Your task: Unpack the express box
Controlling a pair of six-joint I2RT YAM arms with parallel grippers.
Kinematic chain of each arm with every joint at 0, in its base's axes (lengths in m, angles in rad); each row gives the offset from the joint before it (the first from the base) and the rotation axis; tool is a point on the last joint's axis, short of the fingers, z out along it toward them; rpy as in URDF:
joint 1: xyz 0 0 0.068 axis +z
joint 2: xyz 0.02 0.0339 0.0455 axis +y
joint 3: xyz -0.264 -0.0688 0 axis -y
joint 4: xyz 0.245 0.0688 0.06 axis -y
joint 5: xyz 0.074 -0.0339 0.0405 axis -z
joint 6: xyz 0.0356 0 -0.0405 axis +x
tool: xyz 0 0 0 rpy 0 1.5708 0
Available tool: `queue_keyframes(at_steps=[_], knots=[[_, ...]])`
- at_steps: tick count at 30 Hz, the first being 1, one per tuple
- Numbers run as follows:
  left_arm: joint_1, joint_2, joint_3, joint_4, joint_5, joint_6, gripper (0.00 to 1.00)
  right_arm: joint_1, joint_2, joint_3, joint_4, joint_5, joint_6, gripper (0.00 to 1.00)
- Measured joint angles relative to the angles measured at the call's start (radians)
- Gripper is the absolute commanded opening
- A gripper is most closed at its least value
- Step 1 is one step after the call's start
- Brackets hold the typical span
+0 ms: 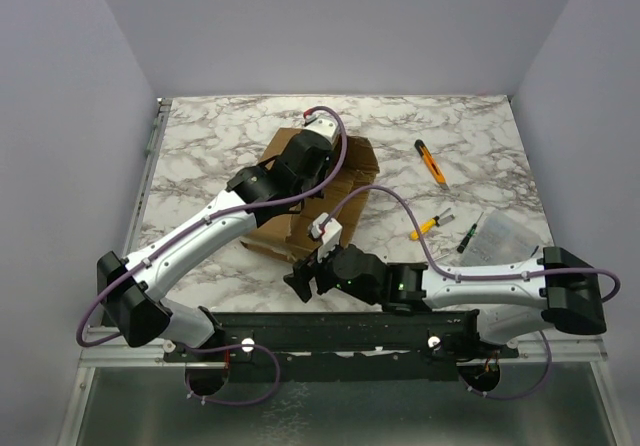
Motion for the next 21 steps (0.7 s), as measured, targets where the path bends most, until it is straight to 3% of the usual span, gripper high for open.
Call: queue_keyframes(at_steps=[4, 9, 21], knots=[[0.011, 0.0, -0.006, 0.004, 0.002, 0.004, 0.0, 0.006, -0.016, 0.0, 0.001, 0.022, 0.03, 1.0], [0.013, -0.024, -0.041, 0.053, 0.003, 0.029, 0.0, 0.01, -0.099, 0.005, -0.064, 0.055, 0.06, 1.0], [0.015, -0.097, -0.146, 0.138, 0.003, 0.054, 0.0, -0.022, -0.251, 0.13, -0.434, 0.241, 0.237, 1.0]])
